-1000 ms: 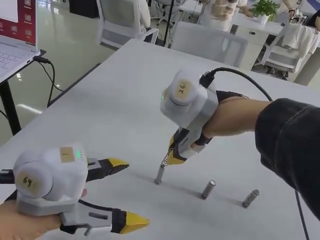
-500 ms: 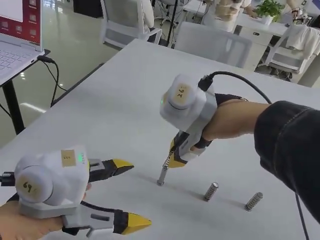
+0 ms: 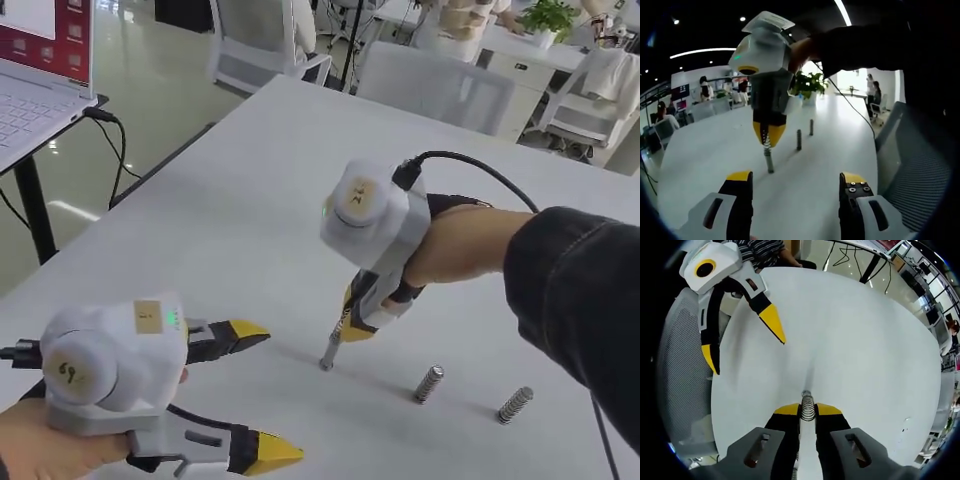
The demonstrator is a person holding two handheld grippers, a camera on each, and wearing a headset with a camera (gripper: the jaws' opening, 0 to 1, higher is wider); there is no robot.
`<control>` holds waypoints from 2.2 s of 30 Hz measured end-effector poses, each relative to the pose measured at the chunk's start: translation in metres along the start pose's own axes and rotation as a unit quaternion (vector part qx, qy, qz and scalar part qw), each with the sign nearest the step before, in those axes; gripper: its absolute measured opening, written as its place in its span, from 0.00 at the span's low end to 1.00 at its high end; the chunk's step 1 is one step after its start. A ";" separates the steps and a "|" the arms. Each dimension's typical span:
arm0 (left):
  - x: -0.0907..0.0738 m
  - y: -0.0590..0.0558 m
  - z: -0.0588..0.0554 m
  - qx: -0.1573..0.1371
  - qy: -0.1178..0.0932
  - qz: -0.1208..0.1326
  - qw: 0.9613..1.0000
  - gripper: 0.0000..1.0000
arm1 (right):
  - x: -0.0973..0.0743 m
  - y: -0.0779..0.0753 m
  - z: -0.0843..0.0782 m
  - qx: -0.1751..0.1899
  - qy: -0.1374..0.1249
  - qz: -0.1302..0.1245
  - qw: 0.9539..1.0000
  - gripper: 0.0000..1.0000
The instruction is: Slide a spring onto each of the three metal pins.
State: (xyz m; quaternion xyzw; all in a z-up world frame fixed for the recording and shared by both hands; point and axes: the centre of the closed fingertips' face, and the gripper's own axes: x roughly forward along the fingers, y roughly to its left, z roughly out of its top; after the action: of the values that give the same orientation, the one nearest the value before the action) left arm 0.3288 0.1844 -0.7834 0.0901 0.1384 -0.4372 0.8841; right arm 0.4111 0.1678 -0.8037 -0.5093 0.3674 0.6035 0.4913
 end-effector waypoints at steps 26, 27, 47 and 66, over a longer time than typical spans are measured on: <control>0.001 -0.001 -0.007 -0.001 0.010 -0.003 1.000 0.66 | 0.033 0.017 0.003 -0.002 0.016 0.025 1.000 0.08; 0.000 -0.001 -0.007 -0.001 0.011 -0.003 1.000 0.66 | 0.034 0.018 0.002 -0.002 0.017 0.025 1.000 0.08; -0.002 -0.001 -0.008 -0.004 0.012 -0.001 1.000 0.66 | 0.044 0.023 0.003 0.009 0.017 0.031 0.999 0.08; -0.001 -0.002 -0.010 -0.005 0.016 -0.002 1.000 0.67 | 0.042 0.022 0.000 0.019 -0.004 0.028 0.999 0.12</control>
State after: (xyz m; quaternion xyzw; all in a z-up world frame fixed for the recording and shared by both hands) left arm 0.3250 0.1865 -0.7924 0.0920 0.1547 -0.4370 0.8813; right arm 0.3896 0.1720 -0.8461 -0.4869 0.3916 0.6118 0.4851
